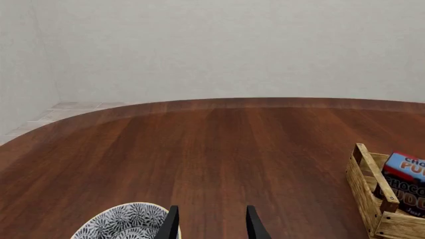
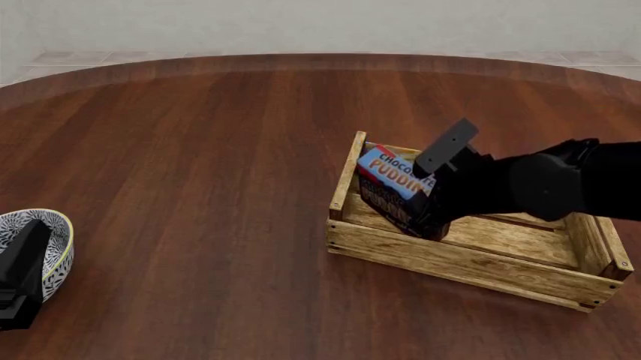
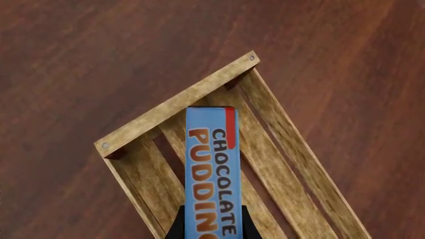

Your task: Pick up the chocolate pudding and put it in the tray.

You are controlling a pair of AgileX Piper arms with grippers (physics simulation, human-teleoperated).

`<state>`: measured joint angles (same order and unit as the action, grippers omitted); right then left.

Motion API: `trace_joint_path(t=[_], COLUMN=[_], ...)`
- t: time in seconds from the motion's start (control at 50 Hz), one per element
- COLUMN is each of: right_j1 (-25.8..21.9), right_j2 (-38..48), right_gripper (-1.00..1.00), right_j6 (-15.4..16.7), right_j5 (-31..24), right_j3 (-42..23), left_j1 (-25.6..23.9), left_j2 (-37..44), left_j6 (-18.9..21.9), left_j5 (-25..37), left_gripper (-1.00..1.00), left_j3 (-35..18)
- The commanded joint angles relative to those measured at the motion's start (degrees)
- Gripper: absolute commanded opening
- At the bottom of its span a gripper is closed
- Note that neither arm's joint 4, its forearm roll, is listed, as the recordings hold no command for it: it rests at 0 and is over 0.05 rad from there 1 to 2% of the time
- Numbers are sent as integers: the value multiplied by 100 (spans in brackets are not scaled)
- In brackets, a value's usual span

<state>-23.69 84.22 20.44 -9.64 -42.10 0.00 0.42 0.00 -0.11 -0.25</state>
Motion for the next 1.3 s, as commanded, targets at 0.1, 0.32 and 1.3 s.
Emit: trace_joint_path(t=[0.1,0.32,1.3], right_j1=[-3,-16,26], right_j2=[14,16,238], right_gripper=[-100,-100,100], right_j6=[-157,-187,-353], right_j5=[113,128,393], right_j3=[81,104,218], left_j1=[-1,0,0], left_j2=[0,1,-1], left_j6=[0,0,0], left_j5=[0,0,0], left_gripper=[100,100,100], left_j3=[0,0,0])
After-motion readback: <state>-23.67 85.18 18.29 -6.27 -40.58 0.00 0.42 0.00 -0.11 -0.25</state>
